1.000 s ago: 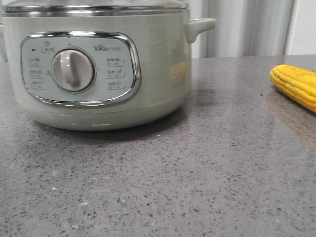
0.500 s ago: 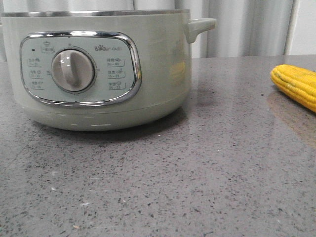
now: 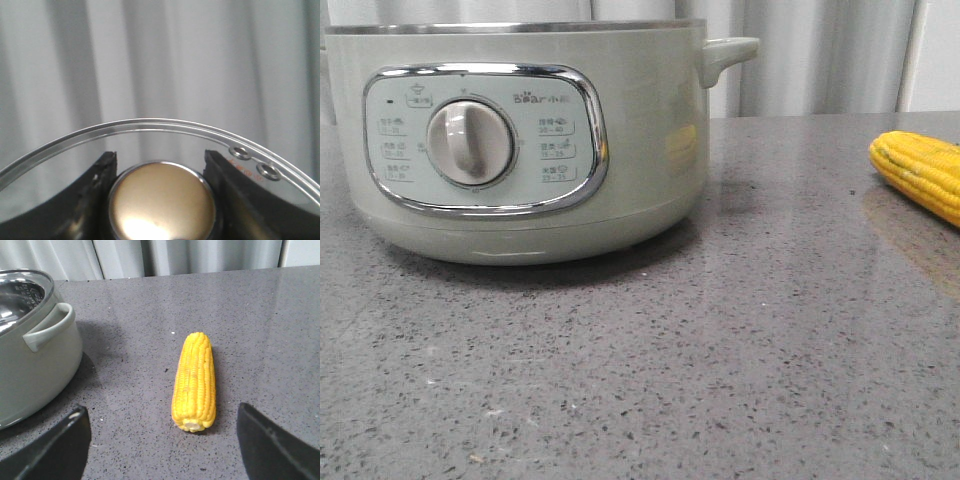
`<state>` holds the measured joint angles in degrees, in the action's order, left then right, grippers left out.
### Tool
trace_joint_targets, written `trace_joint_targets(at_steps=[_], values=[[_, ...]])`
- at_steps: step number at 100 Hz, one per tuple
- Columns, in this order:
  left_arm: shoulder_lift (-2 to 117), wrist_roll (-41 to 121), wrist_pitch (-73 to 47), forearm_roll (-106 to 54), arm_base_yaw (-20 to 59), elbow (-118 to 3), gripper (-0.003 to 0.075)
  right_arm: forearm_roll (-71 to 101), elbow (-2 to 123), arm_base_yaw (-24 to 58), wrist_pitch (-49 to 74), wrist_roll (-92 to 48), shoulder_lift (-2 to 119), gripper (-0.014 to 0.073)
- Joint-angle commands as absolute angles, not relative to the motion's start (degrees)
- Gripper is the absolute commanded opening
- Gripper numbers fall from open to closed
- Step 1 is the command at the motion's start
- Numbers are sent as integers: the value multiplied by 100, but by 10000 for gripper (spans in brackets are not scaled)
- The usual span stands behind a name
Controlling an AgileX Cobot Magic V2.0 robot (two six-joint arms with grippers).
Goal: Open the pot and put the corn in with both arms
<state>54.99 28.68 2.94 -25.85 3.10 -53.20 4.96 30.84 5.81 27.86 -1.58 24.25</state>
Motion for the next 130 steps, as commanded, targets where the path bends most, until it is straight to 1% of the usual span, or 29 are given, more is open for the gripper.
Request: trace_joint_targets(at_steps=[1, 10, 19, 39, 54, 86, 130], values=[[5359, 2878, 916, -2762, -236, -5187, 177, 465, 3300, 553, 2300, -205, 2504, 500], [5370, 2878, 927, -3141, -659, -4761, 177, 465, 3300, 564, 2300, -205, 2504, 500], [5393, 2878, 967, -3323, -869, -4361, 177, 465, 3300, 564, 2300, -205, 2504, 500], [5566, 2829, 1297, -3299, -873, -3431, 178, 465, 3300, 564, 2300, -205, 2504, 500], [5738, 2829, 1818, -3299, -654, -2953, 179, 465, 3288, 564, 2300, -205, 2504, 500], [6442, 2829, 2442, -3278, -152, -2801, 179, 465, 3288, 564, 2310, -205, 2504, 500], [7392, 2829, 2446, -3288, -139, -2801, 179, 465, 3288, 564, 2395, -205, 2504, 500]])
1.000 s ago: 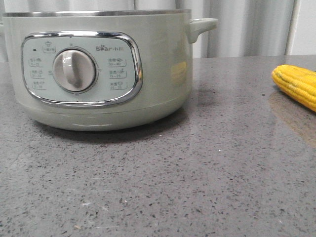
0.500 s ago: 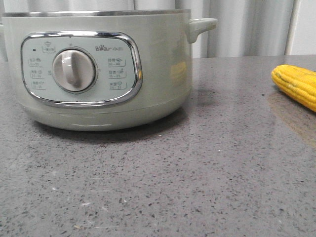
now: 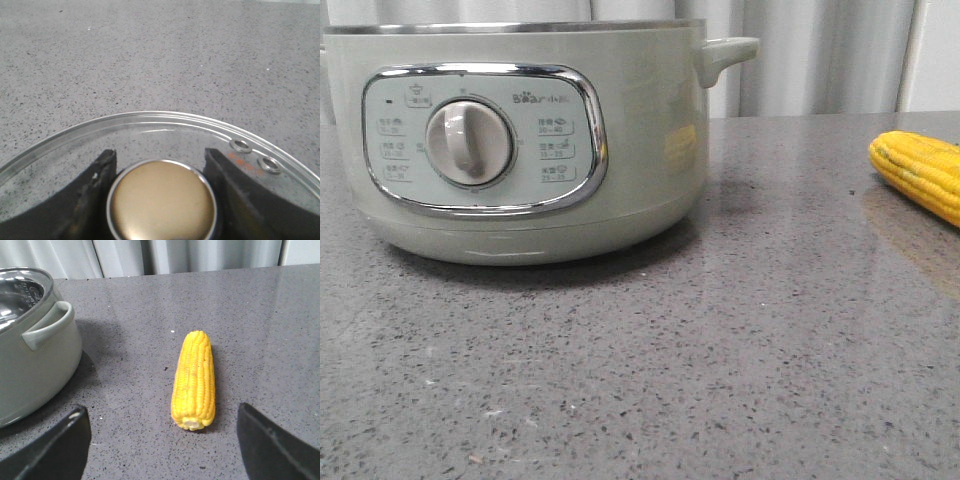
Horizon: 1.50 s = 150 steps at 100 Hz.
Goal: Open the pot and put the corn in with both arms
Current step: 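Lower the right gripper onto the yellow corn cob and grasp it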
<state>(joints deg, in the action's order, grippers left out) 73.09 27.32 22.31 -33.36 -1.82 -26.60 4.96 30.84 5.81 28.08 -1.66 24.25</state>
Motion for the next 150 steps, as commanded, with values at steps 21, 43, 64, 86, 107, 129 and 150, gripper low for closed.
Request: trace_joint_targets(at_steps=[21, 43, 64, 86, 107, 129, 150], values=[[7531, 2829, 2434, -3288, -139, -2801, 200, 528, 3288, 564, 2395, -205, 2504, 500], [7531, 2829, 2422, -3280, -139, -2801, 357, 674, 3288, 564, 2395, -205, 2504, 500], [7397, 2829, 2433, -3280, -139, -2801, 445, 711, 3288, 564, 2384, -205, 2504, 500], [6568, 2852, 2411, -3280, -139, -2813, 546, 792, 3437, 564, 2322, -205, 2507, 500], [5434, 2864, 2208, -3280, -139, -2813, 540, 800, 4088, 564, 2561, -205, 3088, 500], [3817, 2864, 597, -3280, 0, -2813, 344, 455, 5137, 564, 4051, -205, 4497, 499], [2513, 2864, -993, -3280, 99, -2813, 118, 0, 5644, 554, 4327, -205, 5857, 499]])
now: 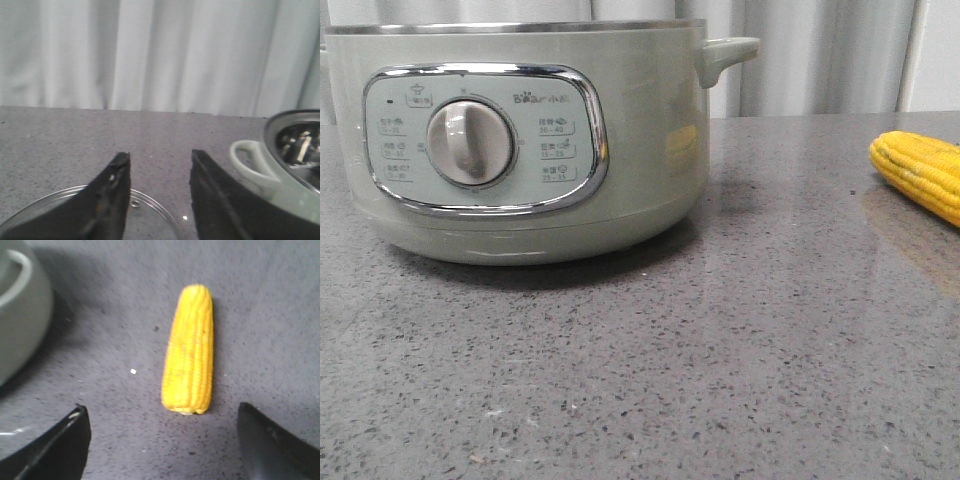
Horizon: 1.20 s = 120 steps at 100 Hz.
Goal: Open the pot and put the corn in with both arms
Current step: 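Lower the right gripper onto the yellow corn cob and grasp it, then carry the corn cob over the open pot with the right gripper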
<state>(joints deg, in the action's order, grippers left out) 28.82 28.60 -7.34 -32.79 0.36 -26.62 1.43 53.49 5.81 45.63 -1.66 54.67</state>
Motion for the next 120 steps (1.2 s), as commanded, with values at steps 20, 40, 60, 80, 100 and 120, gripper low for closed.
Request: trace_joint_targets(at_steps=[20, 40, 60, 80, 100, 120], values=[[1679, 2864, -1615, -3302, 111, -2813, -5, 0, 5709, 554, 3795, -205, 6953, 499], [1386, 2864, -1643, -3302, 111, -2813, -20, -30, 5709, 554, 3332, -205, 7701, 499], [1386, 2864, -1643, -3302, 111, -2813, -20, 0, 5709, 554, 3352, -205, 8119, 498], [1386, 2864, -1643, -3332, 111, -2813, -20, 0, 5709, 554, 3397, -205, 8180, 339], [1386, 2864, -1643, -3332, 111, -2813, -20, 0, 5712, 554, 3405, -205, 8127, 159], [1386, 2864, -1643, -3345, 111, -2813, -20, 106, 5950, 565, 3393, -205, 7717, 155]])
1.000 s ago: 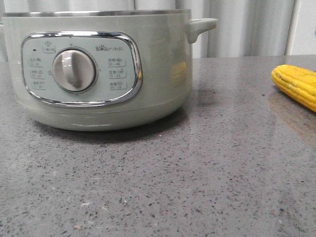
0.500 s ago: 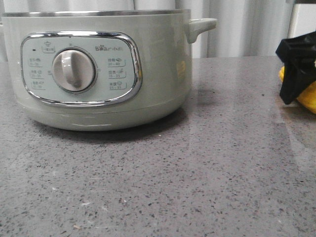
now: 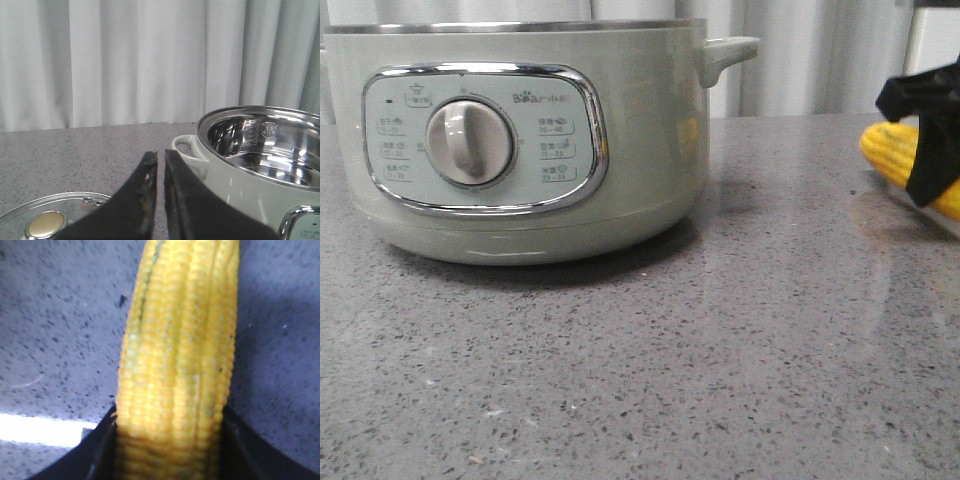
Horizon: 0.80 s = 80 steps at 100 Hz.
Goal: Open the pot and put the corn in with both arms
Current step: 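Carry the corn cob over the open pot with the right gripper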
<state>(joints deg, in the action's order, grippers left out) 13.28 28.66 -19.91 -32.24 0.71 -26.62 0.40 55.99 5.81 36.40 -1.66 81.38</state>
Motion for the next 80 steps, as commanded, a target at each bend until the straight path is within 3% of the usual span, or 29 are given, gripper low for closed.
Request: trace_joint_targets(at_steps=[1, 19, 44, 80], values=[[1386, 2864, -1643, -3345, 111, -2813, -20, 121, 5969, 577, 3393, -205, 7701, 155], [1386, 2864, -1643, -3360, 111, -2813, -20, 364, 6748, 909, 3393, -205, 7332, 155], [1386, 2864, -1643, -3360, 111, -2813, -20, 440, 7997, 2198, 3143, -205, 7327, 155], [1386, 2864, -1692, -3360, 111, -2813, -20, 440, 8614, 3358, 2871, -205, 8249, 155]])
